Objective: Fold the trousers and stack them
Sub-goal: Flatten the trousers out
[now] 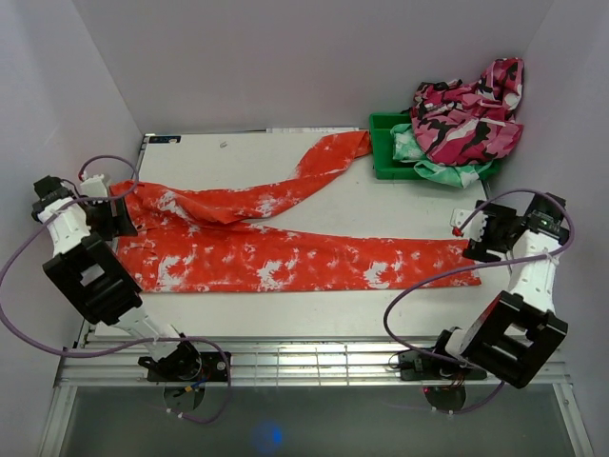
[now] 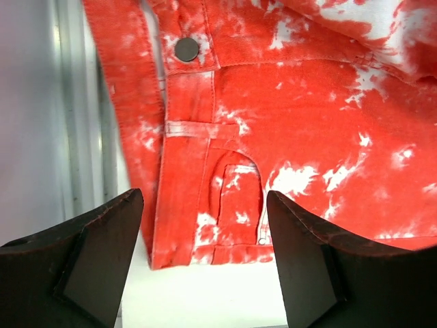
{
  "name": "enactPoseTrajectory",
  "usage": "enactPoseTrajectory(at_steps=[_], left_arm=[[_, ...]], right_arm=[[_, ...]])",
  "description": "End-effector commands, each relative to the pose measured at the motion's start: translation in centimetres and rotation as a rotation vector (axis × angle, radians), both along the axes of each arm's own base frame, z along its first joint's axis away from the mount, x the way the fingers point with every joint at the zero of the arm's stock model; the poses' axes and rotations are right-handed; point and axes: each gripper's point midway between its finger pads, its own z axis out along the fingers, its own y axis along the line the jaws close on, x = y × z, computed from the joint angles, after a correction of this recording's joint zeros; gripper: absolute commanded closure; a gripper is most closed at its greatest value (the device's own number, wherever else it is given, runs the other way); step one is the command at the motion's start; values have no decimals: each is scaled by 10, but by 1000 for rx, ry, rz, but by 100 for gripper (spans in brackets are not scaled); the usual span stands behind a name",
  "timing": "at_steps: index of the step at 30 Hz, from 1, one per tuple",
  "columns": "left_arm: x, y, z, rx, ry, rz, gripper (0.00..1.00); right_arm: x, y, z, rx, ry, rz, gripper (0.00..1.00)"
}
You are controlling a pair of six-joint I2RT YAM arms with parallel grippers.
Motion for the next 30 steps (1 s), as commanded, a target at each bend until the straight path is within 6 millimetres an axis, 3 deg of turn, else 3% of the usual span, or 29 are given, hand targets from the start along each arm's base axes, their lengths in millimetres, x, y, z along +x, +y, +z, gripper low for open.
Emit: enactPoseTrajectory(at_steps=[1, 4, 6, 8, 10, 11, 15, 17, 20, 26, 30], left_arm=[[-10, 6, 26, 117, -64, 23, 16], [-19, -8, 37, 105, -100, 13, 16], [-29, -32, 28, 29, -90, -46, 20], [-43, -43, 18, 2, -48, -77, 32], [-58, -49, -5, -5, 10, -88, 41], [-64, -51, -13, -3, 28, -96, 51], [-93, -67, -68, -48, 137, -118, 67], [-102, -54, -89, 16, 189, -101, 76], [-125, -50, -114, 42, 265, -95, 81], [-153, -21, -110, 126, 308, -82, 90], [-148, -2, -92, 143, 292, -89, 93]], right_arm=[[-19, 42, -37, 202, 229, -88, 12], [-20, 64, -69, 249, 347, -156, 27], [-20, 72, -89, 232, 404, -188, 33], [-30, 76, -110, 215, 460, -199, 38], [-34, 70, -126, 179, 492, -228, 44], [-41, 67, -135, 157, 516, -243, 44], [-63, 61, -153, 107, 592, -262, 48], [-76, 59, -162, 78, 616, -264, 49], [-97, 59, -171, 47, 657, -246, 50], [-132, 76, -161, 68, 693, -156, 53], [-166, 93, -149, 84, 737, -23, 54]])
